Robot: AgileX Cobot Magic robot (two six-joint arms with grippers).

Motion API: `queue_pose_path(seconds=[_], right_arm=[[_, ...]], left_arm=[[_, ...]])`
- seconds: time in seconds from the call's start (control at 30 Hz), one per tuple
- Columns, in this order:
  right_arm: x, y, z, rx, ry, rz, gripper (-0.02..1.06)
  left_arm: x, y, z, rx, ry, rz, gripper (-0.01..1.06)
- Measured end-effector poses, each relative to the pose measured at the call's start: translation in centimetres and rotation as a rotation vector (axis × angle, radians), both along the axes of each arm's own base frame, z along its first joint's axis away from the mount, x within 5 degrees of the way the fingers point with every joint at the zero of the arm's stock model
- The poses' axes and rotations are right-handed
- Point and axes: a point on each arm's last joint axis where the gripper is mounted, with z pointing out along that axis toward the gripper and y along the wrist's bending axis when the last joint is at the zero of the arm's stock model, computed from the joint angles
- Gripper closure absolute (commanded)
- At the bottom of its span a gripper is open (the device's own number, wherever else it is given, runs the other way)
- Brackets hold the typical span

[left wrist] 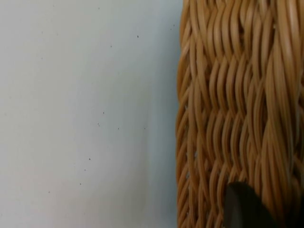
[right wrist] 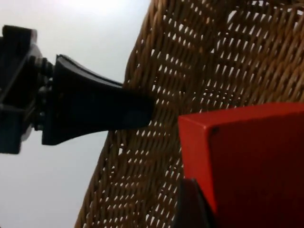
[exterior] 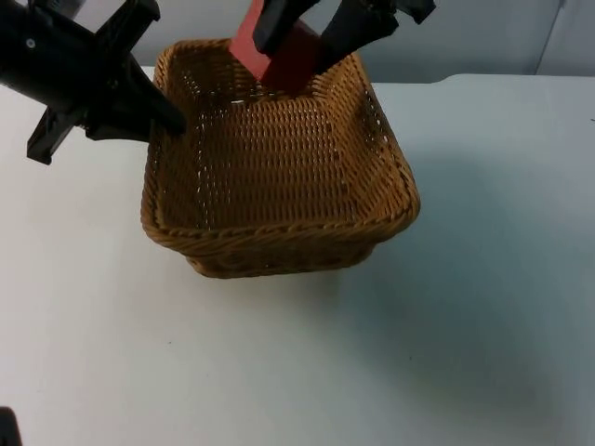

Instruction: Pick up the basket with the left hand and place the cube into the basket with the right hand.

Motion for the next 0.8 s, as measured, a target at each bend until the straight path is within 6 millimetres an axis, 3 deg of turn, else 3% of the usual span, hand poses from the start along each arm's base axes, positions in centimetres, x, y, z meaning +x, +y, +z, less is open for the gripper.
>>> queue_pose_path(seconds=[0.23, 0.5, 0.6, 0.63, 0.67, 0.77, 0.8], right_arm=[[0.1, -0.2, -0.2, -0.039, -0.003, -0.027, 0.24], [0.3, -0.8, -0.3, -0.105, -0.021, -0.066, 0.27], [1.3, -3.8, 1.0, -0.270, -0.125, -0.154, 0.39], [1.3, -3.8, 1.0, -0.270, -0.125, -0.154, 0.47], [1.6, -5.3, 2.0, -0.324, -0.167, -0.200, 0.47], [2.1, -10.1, 5.5, -0.427, -0.282, -0.314, 0.87], [2.1, -10.1, 5.5, -0.427, -0.282, -0.314, 0.99]], left_arm=[[0.0, 0.0, 0.0, 0.000, 0.000, 0.000, 1.05], [0.0, 0.1, -0.1, 0.010, -0.004, -0.001, 1.05], [0.0, 0.1, -0.1, 0.010, -0.004, -0.001, 1.05], [0.0, 0.1, -0.1, 0.010, -0.004, -0.001, 1.05], [0.0, 0.1, -0.1, 0.010, -0.004, -0.001, 1.05], [0.0, 0.1, -0.1, 0.010, -0.004, -0.001, 1.05], [0.0, 0.1, -0.1, 0.010, -0.004, -0.001, 1.05]])
